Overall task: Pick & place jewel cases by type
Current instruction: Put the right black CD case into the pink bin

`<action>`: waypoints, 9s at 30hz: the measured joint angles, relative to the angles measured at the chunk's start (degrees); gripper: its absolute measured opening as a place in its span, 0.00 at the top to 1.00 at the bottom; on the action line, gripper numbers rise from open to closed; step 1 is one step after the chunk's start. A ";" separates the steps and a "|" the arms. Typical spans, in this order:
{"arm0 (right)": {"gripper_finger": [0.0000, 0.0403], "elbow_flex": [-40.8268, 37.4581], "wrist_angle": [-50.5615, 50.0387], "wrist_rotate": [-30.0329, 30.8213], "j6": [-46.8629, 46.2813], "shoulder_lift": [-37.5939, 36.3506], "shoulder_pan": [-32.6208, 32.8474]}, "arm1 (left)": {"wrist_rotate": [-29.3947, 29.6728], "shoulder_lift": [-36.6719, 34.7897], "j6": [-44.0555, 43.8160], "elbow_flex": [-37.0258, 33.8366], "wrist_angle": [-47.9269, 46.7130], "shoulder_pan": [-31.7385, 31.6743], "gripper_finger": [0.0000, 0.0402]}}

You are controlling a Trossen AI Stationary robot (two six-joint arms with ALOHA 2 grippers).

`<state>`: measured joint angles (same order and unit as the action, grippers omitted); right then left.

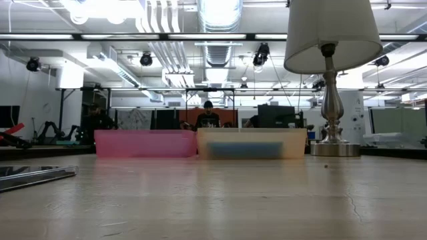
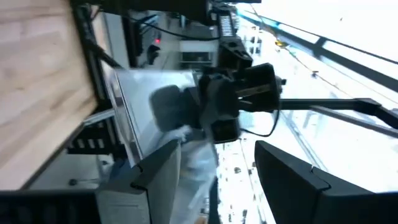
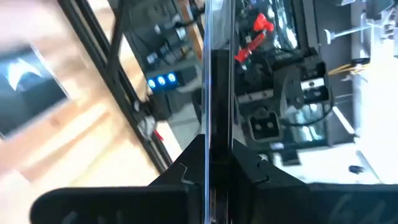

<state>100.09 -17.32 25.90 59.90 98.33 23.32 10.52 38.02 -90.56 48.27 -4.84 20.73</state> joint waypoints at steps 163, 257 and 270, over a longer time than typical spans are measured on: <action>0.61 -0.02 -23.47 44.83 -30.52 -3.59 7.59 | -42.12 15.83 18.26 -4.46 14.12 -64.42 0.96; 0.62 -0.02 -25.73 44.65 -37.45 -3.48 7.22 | -58.23 50.31 28.56 -17.16 37.99 -88.99 0.54; 0.62 -0.02 -25.70 44.65 -40.00 -3.48 7.24 | -51.44 49.36 36.08 -16.65 21.26 -87.99 0.54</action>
<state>100.07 -43.03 70.54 19.90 94.85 30.57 -40.92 87.37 -54.48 31.62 16.42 -67.26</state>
